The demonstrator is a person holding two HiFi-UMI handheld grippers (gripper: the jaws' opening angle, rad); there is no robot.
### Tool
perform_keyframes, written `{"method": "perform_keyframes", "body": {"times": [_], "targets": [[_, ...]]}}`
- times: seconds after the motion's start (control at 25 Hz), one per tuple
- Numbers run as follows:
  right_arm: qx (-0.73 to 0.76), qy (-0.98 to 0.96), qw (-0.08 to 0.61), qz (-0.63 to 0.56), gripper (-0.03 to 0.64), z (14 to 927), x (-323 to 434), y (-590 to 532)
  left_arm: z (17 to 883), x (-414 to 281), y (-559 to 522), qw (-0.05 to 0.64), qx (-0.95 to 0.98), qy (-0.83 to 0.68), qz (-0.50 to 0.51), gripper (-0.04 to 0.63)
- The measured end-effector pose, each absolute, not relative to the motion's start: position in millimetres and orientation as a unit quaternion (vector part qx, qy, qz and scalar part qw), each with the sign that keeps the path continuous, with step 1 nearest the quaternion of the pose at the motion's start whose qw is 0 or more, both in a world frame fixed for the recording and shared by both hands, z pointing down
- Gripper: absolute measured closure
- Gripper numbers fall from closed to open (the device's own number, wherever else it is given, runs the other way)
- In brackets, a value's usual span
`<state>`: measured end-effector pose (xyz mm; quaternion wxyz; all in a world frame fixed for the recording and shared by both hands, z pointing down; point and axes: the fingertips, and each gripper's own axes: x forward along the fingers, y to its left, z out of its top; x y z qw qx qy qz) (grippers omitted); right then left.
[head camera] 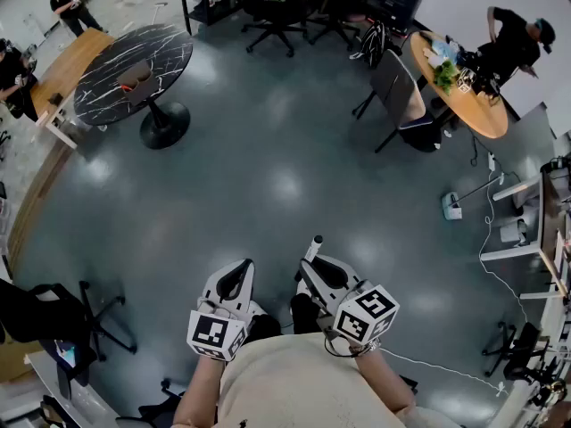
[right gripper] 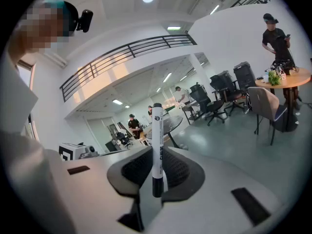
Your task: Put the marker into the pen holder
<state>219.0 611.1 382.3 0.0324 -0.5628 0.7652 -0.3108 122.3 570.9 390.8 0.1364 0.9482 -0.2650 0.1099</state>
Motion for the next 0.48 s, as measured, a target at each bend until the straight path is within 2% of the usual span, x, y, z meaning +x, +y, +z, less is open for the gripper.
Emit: {"method": "perform_keyframes", "body": {"times": [0.24, 0.48], "targets": [[-0.574, 0.757, 0.059, -0.307, 0.545, 373.8, 318.0, 622.5, 382.1, 224.8, 584.5, 0.142, 0.953, -0.243, 0.113, 0.588], [-0.604, 0.748, 0.024, -0.274, 0.545, 375.7, 408.8, 623.4, 363.7, 305.3, 579.9, 0.132, 0.954, -0.251, 0.101, 0.588]]}}
